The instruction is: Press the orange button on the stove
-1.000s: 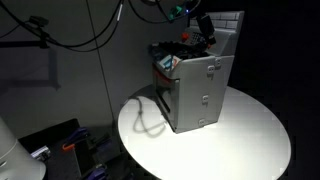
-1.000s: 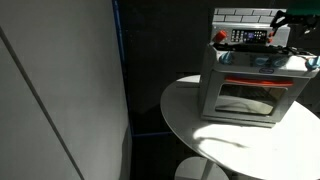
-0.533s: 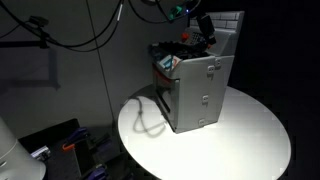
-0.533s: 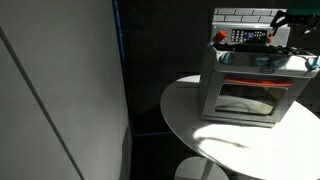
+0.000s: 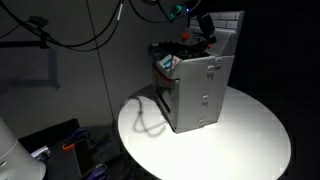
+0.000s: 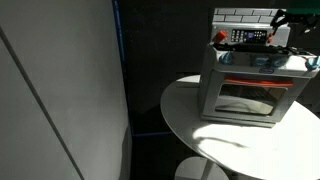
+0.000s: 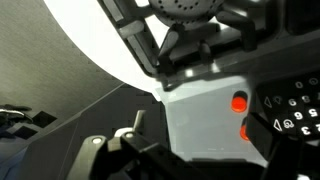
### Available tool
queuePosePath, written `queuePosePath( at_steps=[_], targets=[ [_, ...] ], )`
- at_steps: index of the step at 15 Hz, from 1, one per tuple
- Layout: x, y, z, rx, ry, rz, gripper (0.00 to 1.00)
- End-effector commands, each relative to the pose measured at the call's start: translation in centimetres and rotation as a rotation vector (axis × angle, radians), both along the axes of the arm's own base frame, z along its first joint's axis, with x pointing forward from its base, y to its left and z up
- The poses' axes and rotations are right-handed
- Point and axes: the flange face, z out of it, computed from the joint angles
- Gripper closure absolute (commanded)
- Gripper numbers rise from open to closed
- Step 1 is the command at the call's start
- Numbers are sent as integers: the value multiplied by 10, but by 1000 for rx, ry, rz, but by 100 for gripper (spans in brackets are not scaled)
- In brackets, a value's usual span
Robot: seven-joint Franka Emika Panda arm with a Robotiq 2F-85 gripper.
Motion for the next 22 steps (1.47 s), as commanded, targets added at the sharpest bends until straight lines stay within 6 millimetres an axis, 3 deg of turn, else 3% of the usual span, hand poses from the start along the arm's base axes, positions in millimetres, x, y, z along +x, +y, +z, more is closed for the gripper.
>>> queuePosePath(
  at_steps=[1,22],
  targets=[
    [2,-1,9,-12,-15,-13,0],
    [8,-6,2,-17,-16,-23,0]
  ],
)
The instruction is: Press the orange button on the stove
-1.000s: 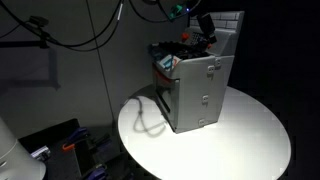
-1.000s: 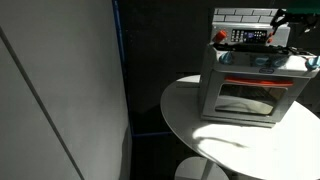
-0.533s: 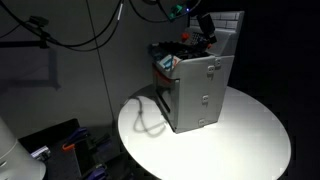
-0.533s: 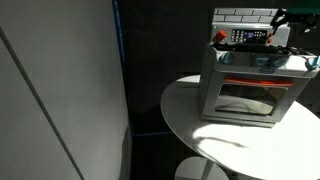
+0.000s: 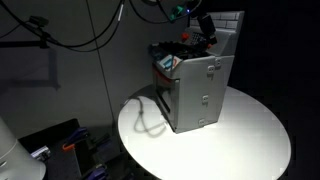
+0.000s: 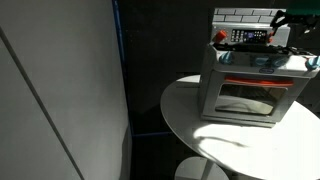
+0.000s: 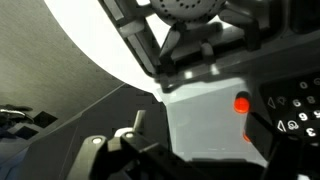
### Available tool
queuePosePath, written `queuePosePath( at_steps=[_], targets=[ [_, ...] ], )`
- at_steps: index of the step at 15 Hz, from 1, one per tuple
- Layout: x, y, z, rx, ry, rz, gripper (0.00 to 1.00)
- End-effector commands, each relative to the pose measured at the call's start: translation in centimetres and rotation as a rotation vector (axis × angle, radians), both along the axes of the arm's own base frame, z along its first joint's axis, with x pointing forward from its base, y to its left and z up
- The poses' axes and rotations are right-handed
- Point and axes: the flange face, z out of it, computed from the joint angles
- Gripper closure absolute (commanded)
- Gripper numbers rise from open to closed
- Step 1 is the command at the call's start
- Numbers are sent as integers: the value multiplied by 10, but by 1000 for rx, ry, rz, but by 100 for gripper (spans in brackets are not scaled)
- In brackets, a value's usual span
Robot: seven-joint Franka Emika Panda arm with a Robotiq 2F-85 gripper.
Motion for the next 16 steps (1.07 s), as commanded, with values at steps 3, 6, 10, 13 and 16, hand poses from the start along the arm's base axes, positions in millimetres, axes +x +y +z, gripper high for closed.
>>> queuePosePath(
  at_steps=[3,6,10,13,16],
  targets=[
    [8,-5,4,-16,-21,-21,0],
    [10,-5,4,-16,-27,-20,0],
    [11,-5,3,-15,-31,-17,0],
    [12,-6,2,-16,-35,-16,0],
    [14,-8,-1,-24,-38,-17,0]
  ],
)
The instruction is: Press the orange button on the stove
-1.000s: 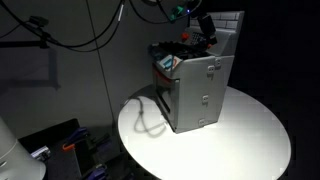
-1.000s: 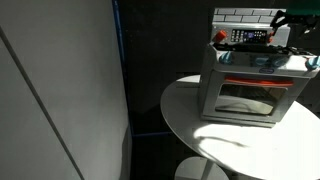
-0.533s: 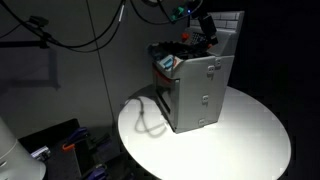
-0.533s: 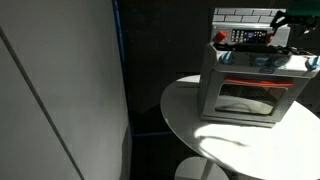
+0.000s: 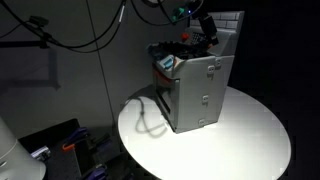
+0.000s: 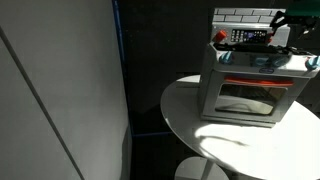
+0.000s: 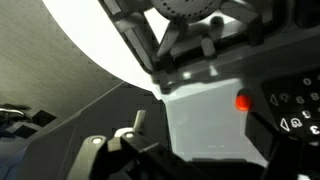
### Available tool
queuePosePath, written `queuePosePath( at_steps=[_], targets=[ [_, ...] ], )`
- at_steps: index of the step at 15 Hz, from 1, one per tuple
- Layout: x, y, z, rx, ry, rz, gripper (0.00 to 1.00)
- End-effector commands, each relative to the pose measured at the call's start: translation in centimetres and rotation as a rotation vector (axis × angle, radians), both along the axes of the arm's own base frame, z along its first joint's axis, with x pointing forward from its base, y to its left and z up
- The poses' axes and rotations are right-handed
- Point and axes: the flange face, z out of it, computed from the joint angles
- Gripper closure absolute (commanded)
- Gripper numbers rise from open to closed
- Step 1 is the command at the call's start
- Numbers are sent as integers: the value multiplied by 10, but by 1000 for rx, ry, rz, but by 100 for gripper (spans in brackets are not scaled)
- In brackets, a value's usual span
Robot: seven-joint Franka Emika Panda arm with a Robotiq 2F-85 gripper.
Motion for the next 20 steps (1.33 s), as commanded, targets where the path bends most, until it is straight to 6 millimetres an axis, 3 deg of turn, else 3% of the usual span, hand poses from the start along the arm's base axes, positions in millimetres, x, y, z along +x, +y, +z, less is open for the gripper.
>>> queuePosePath(
  at_steps=[1,10,20],
  targets=[
    [11,-6,2,-23,-27,-19,0],
    [4,-6,4,-17,-15,-9,0],
    [-40,10,17,54,64,70,0]
  ],
)
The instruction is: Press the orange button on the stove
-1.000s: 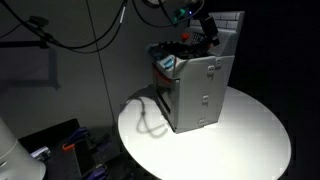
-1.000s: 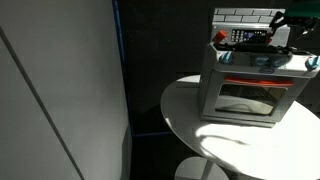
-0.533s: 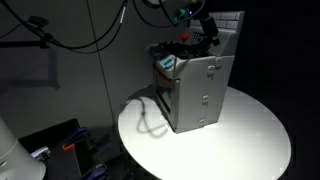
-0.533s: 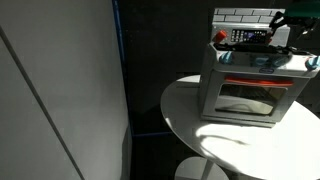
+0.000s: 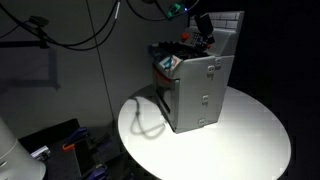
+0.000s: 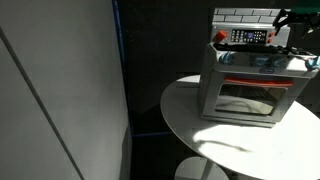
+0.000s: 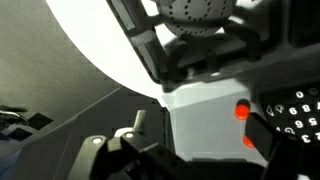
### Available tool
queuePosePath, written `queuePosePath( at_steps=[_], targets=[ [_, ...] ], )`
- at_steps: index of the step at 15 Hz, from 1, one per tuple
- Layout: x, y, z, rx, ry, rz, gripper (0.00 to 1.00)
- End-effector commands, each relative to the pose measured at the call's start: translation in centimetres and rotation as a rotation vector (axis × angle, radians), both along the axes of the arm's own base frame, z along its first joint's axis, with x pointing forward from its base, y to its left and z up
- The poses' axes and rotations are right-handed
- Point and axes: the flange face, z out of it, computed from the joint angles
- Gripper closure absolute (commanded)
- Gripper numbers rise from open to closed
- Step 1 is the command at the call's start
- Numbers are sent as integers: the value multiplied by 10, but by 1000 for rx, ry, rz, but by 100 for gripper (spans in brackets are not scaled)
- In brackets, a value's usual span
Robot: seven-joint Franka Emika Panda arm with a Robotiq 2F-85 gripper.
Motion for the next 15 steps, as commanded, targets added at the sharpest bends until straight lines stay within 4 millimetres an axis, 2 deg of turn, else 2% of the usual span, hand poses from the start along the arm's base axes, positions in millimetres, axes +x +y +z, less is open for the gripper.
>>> queuePosePath(
  at_steps=[1,8,15],
  targets=[
    [-30,8,10,50,47,53,0],
    [-76,26,18,168,140,153,0],
    [-124,33,41,279,270,282,0]
  ],
)
